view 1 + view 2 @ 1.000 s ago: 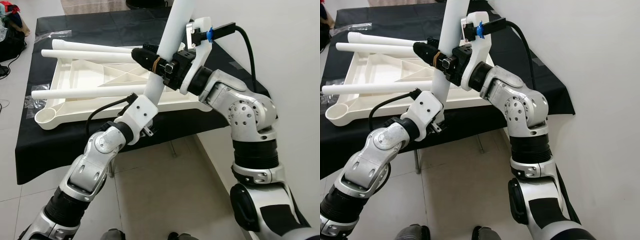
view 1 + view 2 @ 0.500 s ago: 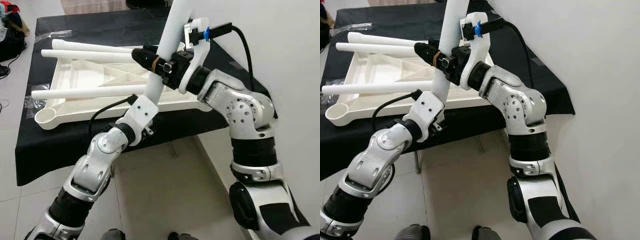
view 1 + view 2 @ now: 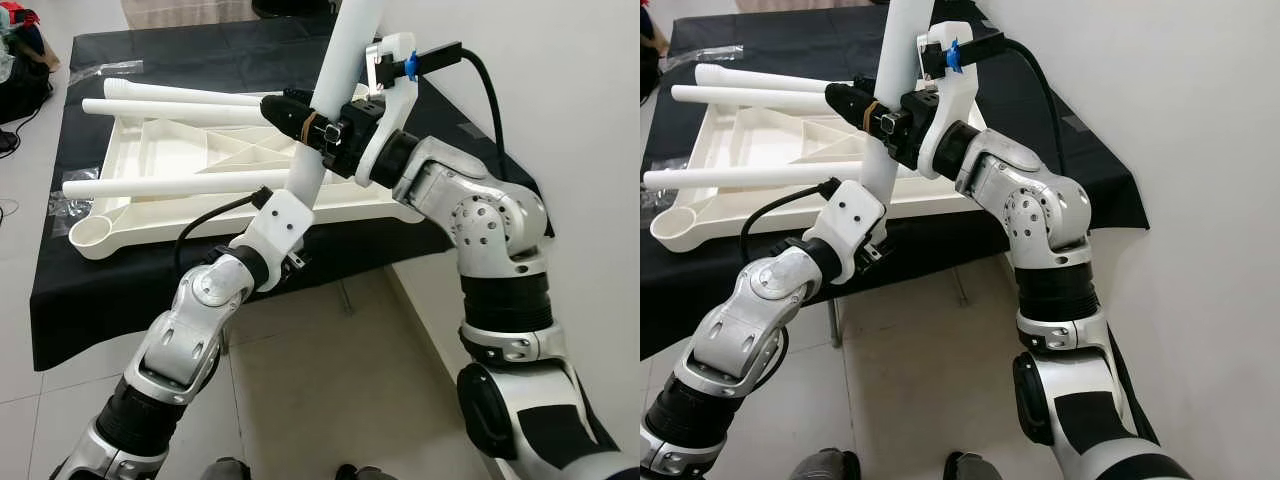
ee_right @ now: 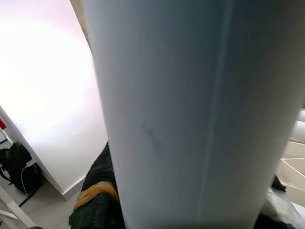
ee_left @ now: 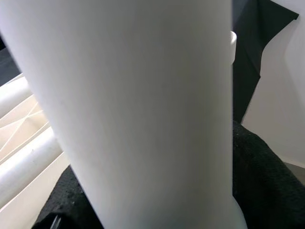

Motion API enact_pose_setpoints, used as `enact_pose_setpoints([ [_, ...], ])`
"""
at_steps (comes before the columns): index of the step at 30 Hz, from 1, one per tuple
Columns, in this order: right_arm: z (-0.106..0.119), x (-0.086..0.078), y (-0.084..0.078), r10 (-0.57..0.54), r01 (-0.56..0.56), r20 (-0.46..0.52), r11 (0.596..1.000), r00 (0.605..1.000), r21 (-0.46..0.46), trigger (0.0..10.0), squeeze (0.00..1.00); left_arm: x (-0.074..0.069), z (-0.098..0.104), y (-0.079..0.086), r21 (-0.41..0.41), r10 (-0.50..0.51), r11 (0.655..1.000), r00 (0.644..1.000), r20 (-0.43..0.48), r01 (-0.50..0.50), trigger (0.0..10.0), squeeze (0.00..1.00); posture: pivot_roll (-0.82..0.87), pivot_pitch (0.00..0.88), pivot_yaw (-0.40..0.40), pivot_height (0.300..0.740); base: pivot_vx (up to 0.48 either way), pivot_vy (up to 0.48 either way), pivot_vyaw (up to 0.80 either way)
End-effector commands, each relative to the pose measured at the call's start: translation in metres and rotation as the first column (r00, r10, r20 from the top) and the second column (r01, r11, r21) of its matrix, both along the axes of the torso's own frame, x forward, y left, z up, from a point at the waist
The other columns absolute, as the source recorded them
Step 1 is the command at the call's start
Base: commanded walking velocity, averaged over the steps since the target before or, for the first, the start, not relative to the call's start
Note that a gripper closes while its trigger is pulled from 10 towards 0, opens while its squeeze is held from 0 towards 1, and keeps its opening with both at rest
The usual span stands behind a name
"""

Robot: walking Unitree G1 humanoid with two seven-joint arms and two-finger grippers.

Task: Building children table

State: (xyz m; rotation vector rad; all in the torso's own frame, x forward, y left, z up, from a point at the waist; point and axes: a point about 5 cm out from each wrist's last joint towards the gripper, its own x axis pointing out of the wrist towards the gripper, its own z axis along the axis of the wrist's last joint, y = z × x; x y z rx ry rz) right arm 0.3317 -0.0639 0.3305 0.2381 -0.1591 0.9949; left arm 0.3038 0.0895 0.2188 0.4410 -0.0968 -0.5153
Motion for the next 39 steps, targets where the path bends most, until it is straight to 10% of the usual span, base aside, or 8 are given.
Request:
enact_pose_setpoints([
  [1,0.009,-0.001,-0.005,-0.01,0.008,0.045,0.999,0.999,0.048,10.0,0.0,0.002,-0.012,0.008,0.02,0.026,0.999,0.998,-0.052,-0.025,10.0,0.0,0.05,0.123,-0.039,0.74,0.0,0.0,0.0],
  [3,0.008,0.0,-0.005,-0.015,0.013,0.044,0.999,0.999,0.048,10.0,0.0,0.001,-0.011,0.006,0.014,0.005,1.0,0.999,-0.042,-0.004,10.0,0.0,0.05,0.121,-0.039,0.74,0.0,0.0,0.0],
  [4,0.006,0.0,-0.005,-0.02,0.018,0.046,0.999,0.999,0.049,10.0,1.0,-0.002,-0.01,0.006,0.007,-0.035,0.999,0.999,-0.036,0.036,10.0,0.0,0.05,0.117,-0.038,0.74,0.0,0.0,0.0],
  [11,0.005,-0.001,-0.006,-0.012,0.009,0.059,0.999,0.998,0.049,10.0,1.0,-0.012,-0.004,0.008,-0.009,-0.166,0.986,0.986,-0.032,0.166,10.0,0.0,0.05,0.113,-0.036,0.74,0.0,0.0,0.0],
  [12,0.004,-0.001,-0.006,-0.013,0.01,0.057,0.999,0.998,0.048,10.0,0.0,-0.016,-0.002,0.009,-0.022,-0.207,0.978,0.977,-0.041,0.206,10.0,0.0,0.05,0.112,-0.036,0.74,0.0,0.0,0.0],
  [22,-0.007,-0.008,-0.013,0.167,-0.169,0.041,0.984,0.985,0.052,10.0,0.0,-0.03,0.013,0.024,-0.106,-0.467,0.884,0.872,-0.145,0.456,10.0,0.0,0.06,0.113,-0.031,0.74,0.0,0.0,0.0],
  [39,-0.024,-0.024,-0.023,0.402,-0.401,-0.002,0.915,0.916,-0.045,10.0,0.0,-0.055,-0.009,0.039,-0.105,-0.585,0.802,0.736,-0.341,0.588,10.0,0.0,0.07,0.133,-0.021,0.74,0.0,0.0,0.0],
])
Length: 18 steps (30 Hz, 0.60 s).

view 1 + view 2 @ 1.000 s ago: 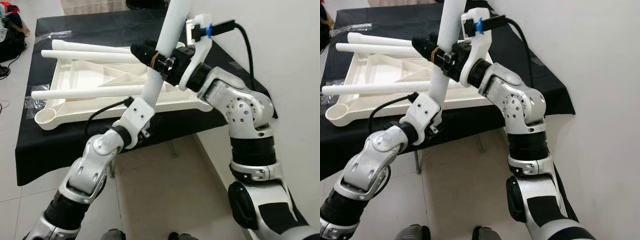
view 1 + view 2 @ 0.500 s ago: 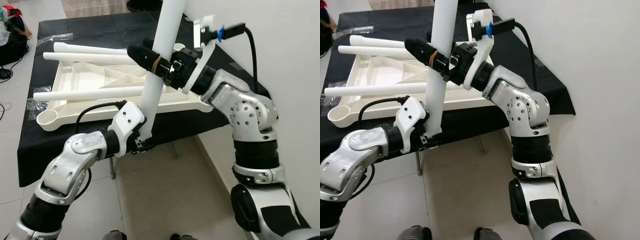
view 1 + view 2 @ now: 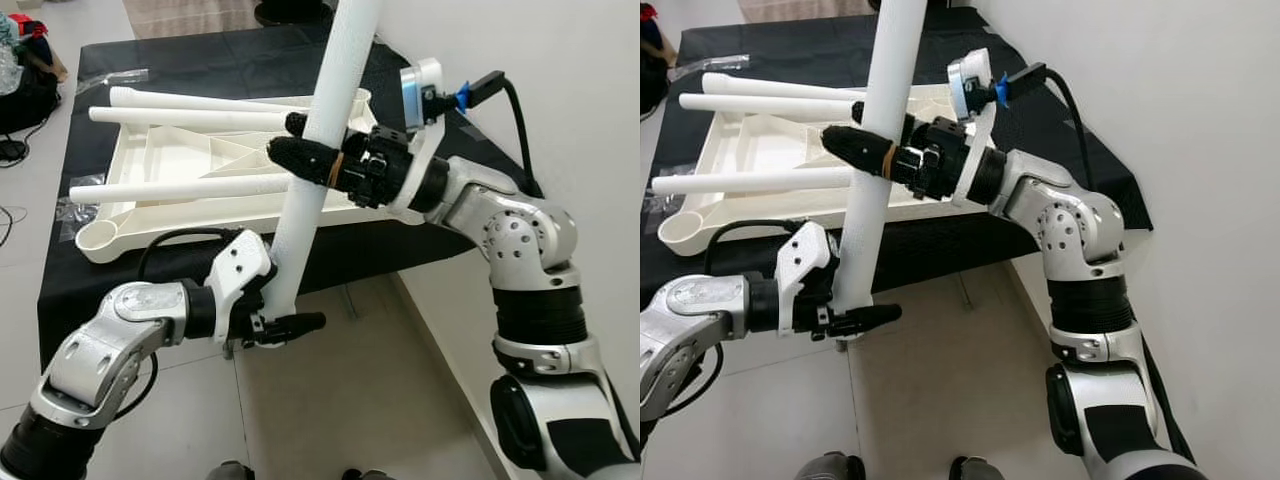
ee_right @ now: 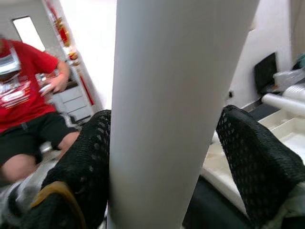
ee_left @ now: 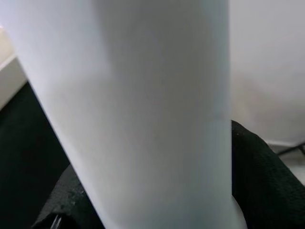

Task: Building children table

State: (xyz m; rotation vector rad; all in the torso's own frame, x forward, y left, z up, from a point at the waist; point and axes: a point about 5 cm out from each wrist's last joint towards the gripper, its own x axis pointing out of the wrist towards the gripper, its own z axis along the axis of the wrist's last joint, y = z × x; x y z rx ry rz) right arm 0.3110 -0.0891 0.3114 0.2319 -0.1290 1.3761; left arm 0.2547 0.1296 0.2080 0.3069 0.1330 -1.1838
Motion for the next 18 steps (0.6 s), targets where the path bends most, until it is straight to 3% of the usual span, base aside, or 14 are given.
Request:
enact_pose_setpoints([
  [1,-0.008,-0.004,0.003,0.044,-0.045,-0.037,0.999,0.998,-0.021,10.0,0.0,-0.005,0.002,-0.001,0.004,-0.043,0.999,0.999,-0.001,0.043,10.0,0.0,0.07,0.135,-0.018,0.74,0.0,0.0,0.0],
  [7,-0.014,-0.006,0.007,0.093,-0.092,-0.1,0.996,0.991,0.014,10.0,0.0,-0.003,0.006,-0.001,0.009,-0.05,0.999,0.999,0.014,0.05,10.0,0.0,0.07,0.136,-0.018,0.74,0.0,0.0,0.0],
  [18,-0.016,-0.013,0.02,0.163,-0.158,-0.121,0.986,0.979,0.049,10.0,0.0,0.001,0.006,-0.003,-0.004,-0.052,0.999,0.998,0.028,0.052,10.0,0.0,0.07,0.138,-0.02,0.74,0.0,0.0,0.0],
])
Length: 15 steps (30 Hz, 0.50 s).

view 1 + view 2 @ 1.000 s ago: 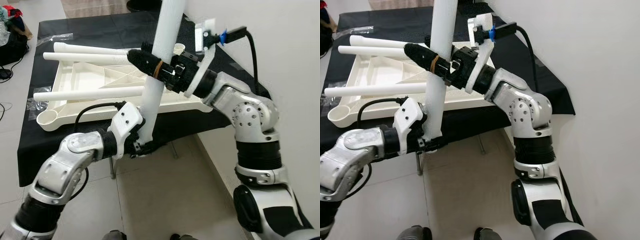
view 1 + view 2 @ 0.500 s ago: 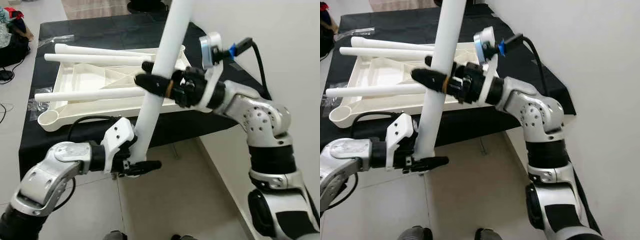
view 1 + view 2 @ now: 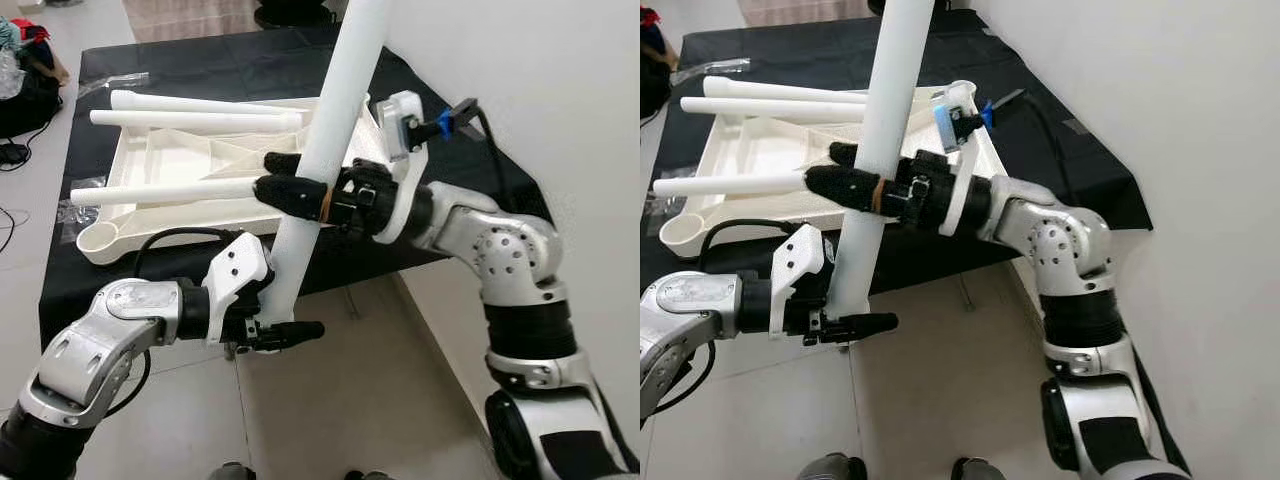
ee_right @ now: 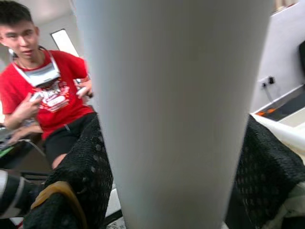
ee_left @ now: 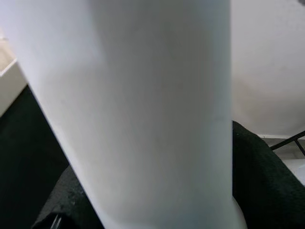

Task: Building children table

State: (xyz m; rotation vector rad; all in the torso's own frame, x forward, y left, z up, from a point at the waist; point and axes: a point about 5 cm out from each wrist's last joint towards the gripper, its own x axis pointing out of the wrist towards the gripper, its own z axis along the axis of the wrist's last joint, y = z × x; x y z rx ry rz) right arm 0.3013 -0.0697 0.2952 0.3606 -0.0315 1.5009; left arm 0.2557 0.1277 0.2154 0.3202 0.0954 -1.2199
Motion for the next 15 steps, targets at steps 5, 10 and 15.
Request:
enact_pose_setpoints([
  [5,0.0024,-0.0041,0.0033,0.024,-0.025,0.002,1.0,1.0,0.017,10.0,0.0,0.0008,-0.0028,-0.0031,-0.002,-0.012,1.0,1.0,-0.005,0.012,10.0,0.0,0.07,0.138,-0.021,0.74,0.0,0.0,0.0],
  [10,0.0054,-0.0046,0.0044,0.025,-0.025,0.009,0.999,1.0,0.026,10.0,0.0,-0.0001,-0.0029,-0.0039,-0.008,-0.015,1.0,1.0,-0.008,0.015,10.0,0.0,0.06,0.139,-0.021,0.74,0.0,0.0,0.0],
  [15,0.0077,-0.0046,0.0055,0.023,-0.023,0.015,0.999,1.0,0.03,10.0,0.0,-0.0005,-0.0028,-0.0049,-0.01,-0.018,1.0,1.0,-0.01,0.018,10.0,0.0,0.06,0.141,-0.02,0.74,0.0,0.0,0.0],
])
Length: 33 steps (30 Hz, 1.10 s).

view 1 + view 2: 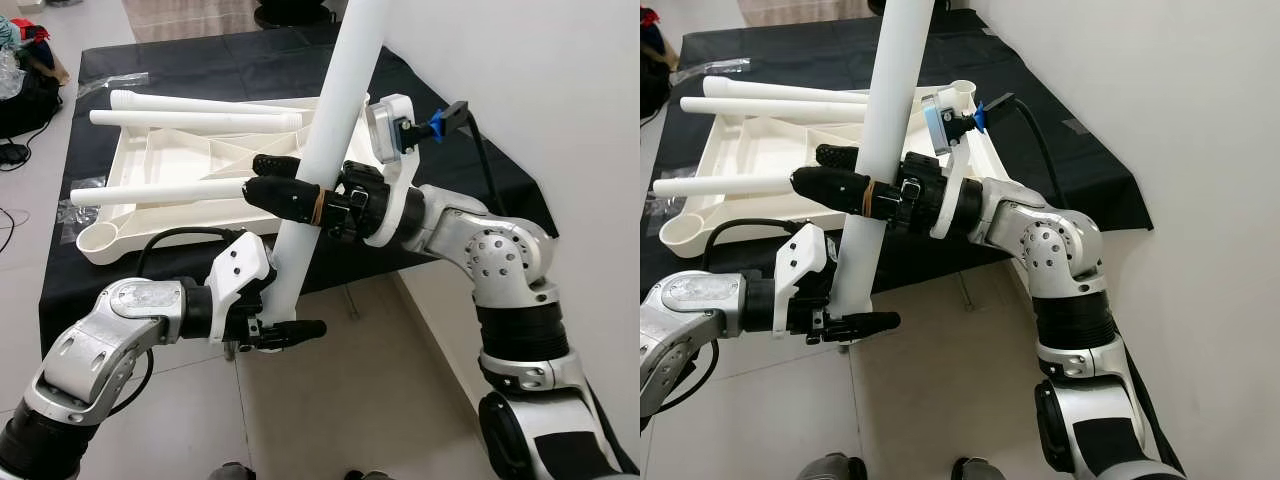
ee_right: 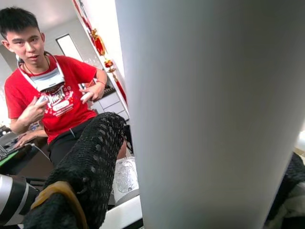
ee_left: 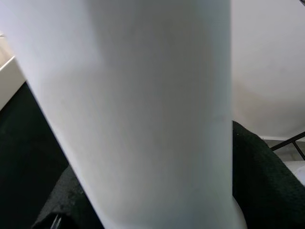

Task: Building children table

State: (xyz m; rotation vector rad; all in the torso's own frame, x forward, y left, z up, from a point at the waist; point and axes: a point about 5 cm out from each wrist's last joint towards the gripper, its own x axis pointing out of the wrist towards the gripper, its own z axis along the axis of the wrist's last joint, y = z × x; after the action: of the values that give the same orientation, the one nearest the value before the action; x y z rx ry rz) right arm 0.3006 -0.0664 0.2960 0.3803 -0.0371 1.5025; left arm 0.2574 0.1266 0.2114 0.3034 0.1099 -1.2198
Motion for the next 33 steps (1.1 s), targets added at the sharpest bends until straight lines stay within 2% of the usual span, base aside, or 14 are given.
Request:
enact_pose_setpoints([
  [1,0.008,-0.004,0.003,0.018,-0.019,0.027,1.0,0.999,0.016,10.0,0.0,-0.003,0.001,-0.005,-0.006,-0.027,1.0,1.0,0.008,0.027,10.0,0.0,0.06,0.139,-0.02,0.74,0.0,0.0,0.0],
  [17,0.012,-0.006,0.008,0.026,-0.028,0.035,0.999,0.999,0.033,10.0,0.0,-0.003,-0.001,-0.012,-0.012,-0.054,0.998,0.999,0.001,0.054,10.0,0.0,0.05,0.131,-0.015,0.74,0.0,0.0,0.0],
  [18,0.011,-0.006,0.008,0.028,-0.029,0.035,0.999,0.999,0.029,4.2,0.0,-0.004,-0.001,-0.011,-0.011,-0.053,0.999,0.999,0.0,0.053,10.0,0.0,0.05,0.131,-0.015,0.74,0.0,0.0,0.0],
  [20,0.011,-0.007,0.008,0.029,-0.03,0.035,0.999,0.999,0.026,4.2,0.0,-0.004,-0.001,-0.011,-0.01,-0.053,0.999,0.999,-0.001,0.053,10.0,0.0,0.05,0.135,-0.014,0.74,0.0,0.0,0.0],
  [21,0.01,-0.007,0.008,0.032,-0.033,0.036,0.999,0.999,0.021,0.0,0.0,-0.005,-0.001,-0.01,-0.009,-0.052,0.999,0.999,-0.003,0.052,10.0,0.0,0.05,0.136,-0.017,0.74,0.0,0.0,0.0],
  [24,0.009,-0.008,0.007,0.032,-0.032,0.035,0.999,0.999,0.015,0.0,0.0,-0.005,-0.001,-0.008,-0.006,-0.05,0.999,0.999,-0.006,0.05,10.0,0.0,0.05,0.137,-0.018,0.74,0.0,0.0,0.0],
  [25,0.007,-0.007,0.006,0.024,-0.024,0.038,1.0,0.999,0.002,10.0,0.0,-0.006,-0.001,-0.007,-0.003,-0.05,0.999,0.999,-0.009,0.05,10.0,0.0,0.05,0.137,-0.018,0.74,0.0,0.0,0.0],
  [33,0.001,-0.006,0.005,0.018,-0.015,0.068,0.999,0.998,-0.044,10.0,0.0,-0.008,-0.004,-0.003,0.012,-0.05,0.999,0.999,-0.02,0.05,10.0,0.0,0.05,0.139,-0.018,0.74,0.0,0.0,0.0],
])
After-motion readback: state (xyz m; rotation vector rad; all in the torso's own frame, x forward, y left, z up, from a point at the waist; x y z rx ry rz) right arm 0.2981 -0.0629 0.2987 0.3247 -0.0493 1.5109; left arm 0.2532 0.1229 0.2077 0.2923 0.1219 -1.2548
